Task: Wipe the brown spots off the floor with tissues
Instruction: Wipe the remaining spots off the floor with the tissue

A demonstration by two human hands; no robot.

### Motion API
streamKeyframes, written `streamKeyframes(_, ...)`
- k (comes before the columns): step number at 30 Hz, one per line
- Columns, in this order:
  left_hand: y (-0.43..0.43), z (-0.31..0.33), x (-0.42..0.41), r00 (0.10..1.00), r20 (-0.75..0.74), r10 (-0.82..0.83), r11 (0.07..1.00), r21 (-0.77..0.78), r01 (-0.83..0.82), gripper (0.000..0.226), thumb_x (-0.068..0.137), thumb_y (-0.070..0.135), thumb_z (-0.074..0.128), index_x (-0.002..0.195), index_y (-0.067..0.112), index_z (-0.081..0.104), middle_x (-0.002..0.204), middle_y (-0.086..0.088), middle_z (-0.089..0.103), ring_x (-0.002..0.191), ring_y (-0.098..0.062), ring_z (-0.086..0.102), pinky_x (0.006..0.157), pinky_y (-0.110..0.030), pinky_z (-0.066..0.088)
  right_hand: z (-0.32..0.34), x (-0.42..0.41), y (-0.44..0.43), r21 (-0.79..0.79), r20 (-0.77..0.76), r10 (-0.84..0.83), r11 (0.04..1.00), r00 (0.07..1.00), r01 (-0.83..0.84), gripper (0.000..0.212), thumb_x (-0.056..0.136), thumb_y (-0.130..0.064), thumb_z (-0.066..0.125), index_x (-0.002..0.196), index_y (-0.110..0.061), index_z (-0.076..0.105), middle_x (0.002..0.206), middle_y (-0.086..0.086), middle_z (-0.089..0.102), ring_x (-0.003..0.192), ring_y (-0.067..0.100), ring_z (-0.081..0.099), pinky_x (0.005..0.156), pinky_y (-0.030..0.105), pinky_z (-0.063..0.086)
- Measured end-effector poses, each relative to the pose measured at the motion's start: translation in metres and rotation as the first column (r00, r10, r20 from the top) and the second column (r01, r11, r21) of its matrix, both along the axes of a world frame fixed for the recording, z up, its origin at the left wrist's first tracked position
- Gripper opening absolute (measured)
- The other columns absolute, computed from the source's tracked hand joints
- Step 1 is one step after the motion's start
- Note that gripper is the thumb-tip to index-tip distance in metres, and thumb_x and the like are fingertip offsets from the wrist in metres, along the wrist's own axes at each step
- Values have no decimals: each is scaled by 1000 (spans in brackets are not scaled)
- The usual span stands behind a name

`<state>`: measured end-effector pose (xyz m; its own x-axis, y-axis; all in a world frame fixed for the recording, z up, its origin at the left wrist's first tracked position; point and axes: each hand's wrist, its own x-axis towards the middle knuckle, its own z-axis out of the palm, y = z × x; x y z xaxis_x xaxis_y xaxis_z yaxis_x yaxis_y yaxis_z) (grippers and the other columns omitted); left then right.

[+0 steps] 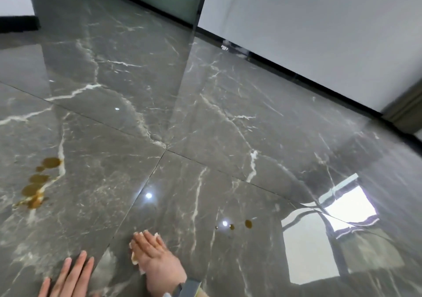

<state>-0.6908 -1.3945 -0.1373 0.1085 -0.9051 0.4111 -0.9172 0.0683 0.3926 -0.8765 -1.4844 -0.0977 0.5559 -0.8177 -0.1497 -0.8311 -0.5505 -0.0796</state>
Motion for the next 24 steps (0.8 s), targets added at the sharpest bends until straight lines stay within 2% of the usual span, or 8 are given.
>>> streamKeyframes(3, 12, 10, -1, 998, -32, 51, 989, 139, -46, 60, 87, 56, 11, 136, 33, 38, 155, 16, 9, 142, -1, 2, 111, -36, 12, 4, -55, -15, 29, 71, -255, 967, 964, 253, 74, 68, -9, 26, 141, -16, 30, 140, -4, 40, 130, 21, 40, 113, 20, -2)
streamKeyframes(6, 9, 10, -7, 998, -30, 54, 976, 215, -47, 68, 87, 55, 12, 128, 13, 46, 155, 18, 5, 142, -1, 3, 113, -30, 5, 13, -133, -41, 41, 20, -602, 798, 798, 601, 66, 84, 6, 28, 145, -4, 6, 153, 8, -5, 143, 27, 3, 114, 28, -4)
streamKeyframes(8, 10, 8, -4, 999, -18, 47, 967, 251, -41, 68, 88, 51, 17, 127, 8, 51, 156, 16, 7, 142, -2, 3, 114, -30, 4, 17, -148, -46, 110, -9, -704, 705, 710, 700, 65, 89, 4, 29, 145, -5, -1, 155, 10, -9, 142, 26, -9, 115, 36, -4)
streamKeyframes(11, 16, 6, -3, 997, 37, 70, 959, 272, -77, 63, 82, 40, 32, 128, 3, 54, 156, 7, 16, 143, -6, 2, 115, -34, 4, 7, -112, -35, 74, 101, -632, 775, 768, 628, 67, 85, 8, 29, 145, -4, 2, 155, 9, -6, 143, 25, -8, 114, 35, -7)
streamKeyframes(14, 13, 4, -6, 987, 127, 99, 954, 271, -131, 62, 86, 37, 29, 130, -1, 50, 147, -7, 37, 144, -10, -2, 115, -38, 2, -10, -65, -11, 98, 251, -393, 920, 885, 380, 69, 75, 2, 16, 144, -3, 14, 152, 5, -4, 142, 28, -6, 111, 25, -17)
streamKeyframes(18, 11, 9, -14, 973, 231, -18, 959, 278, -49, 59, 96, 37, 14, 138, 3, 37, 147, -12, 36, 142, -21, 10, 114, -41, 3, -10, -44, 14, 125, 293, -114, 989, 949, 80, 62, 84, 4, 23, 144, -7, 14, 144, -6, -9, 135, 15, -17, 107, 14, -20)
streamKeyframes(21, 3, 16, -33, 970, 227, -84, 962, 273, 20, 62, 86, 38, 31, 136, 2, 43, 146, -13, 38, 137, -24, 23, 112, -39, 5, -10, -76, 10, 103, 301, -150, 987, 942, 125, 59, 89, 7, 32, 144, -8, 17, 153, 1, 5, 139, 14, -9, 108, 12, -16)
streamKeyframes(24, -17, 22, -76, 973, 171, -152, 950, 296, 96, 64, 81, 39, 36, 134, 4, 46, 144, -13, 41, 133, -23, 27, 110, -39, 10, -8, -122, 9, 85, 280, -367, 930, 887, 357, 51, 96, -3, 32, 144, -8, 15, 155, 5, 7, 143, 21, -1, 110, 17, -12)
